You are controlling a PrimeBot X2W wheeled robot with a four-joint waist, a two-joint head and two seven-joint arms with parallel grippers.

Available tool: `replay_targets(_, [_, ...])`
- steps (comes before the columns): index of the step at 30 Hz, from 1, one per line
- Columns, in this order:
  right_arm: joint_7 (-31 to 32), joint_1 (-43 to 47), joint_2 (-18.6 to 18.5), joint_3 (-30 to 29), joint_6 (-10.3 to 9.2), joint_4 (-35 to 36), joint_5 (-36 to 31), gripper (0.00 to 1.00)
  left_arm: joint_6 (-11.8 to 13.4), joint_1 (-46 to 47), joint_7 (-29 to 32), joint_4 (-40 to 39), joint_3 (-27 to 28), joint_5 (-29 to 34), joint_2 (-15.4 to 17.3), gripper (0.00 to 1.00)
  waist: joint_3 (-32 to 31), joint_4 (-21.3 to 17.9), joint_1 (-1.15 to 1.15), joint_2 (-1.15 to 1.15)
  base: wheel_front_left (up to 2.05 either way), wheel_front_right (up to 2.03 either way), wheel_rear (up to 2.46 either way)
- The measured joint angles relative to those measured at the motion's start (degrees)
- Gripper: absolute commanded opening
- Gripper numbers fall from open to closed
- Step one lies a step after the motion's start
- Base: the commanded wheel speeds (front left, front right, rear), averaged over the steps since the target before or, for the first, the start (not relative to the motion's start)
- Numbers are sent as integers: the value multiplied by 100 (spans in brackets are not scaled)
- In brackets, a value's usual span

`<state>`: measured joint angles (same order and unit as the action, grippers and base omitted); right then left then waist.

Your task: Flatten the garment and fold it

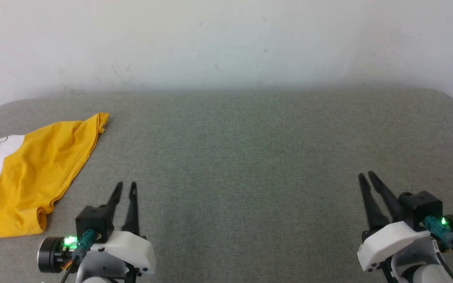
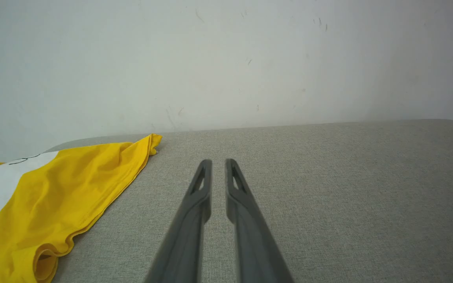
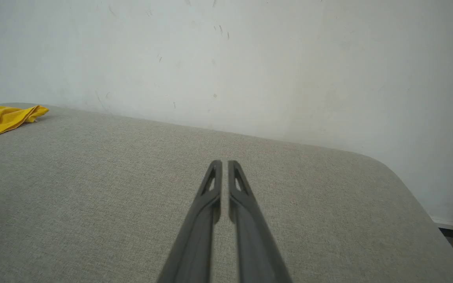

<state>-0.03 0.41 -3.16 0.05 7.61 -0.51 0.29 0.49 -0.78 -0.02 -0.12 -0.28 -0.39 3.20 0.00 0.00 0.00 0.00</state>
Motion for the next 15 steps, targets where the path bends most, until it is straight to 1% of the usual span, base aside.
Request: replay_targets(15, [-131,-1,-1,-175,0,-163,225,100,8,-3,-137,0,-14,-21,0,100,25,27,0,0,0,0,0])
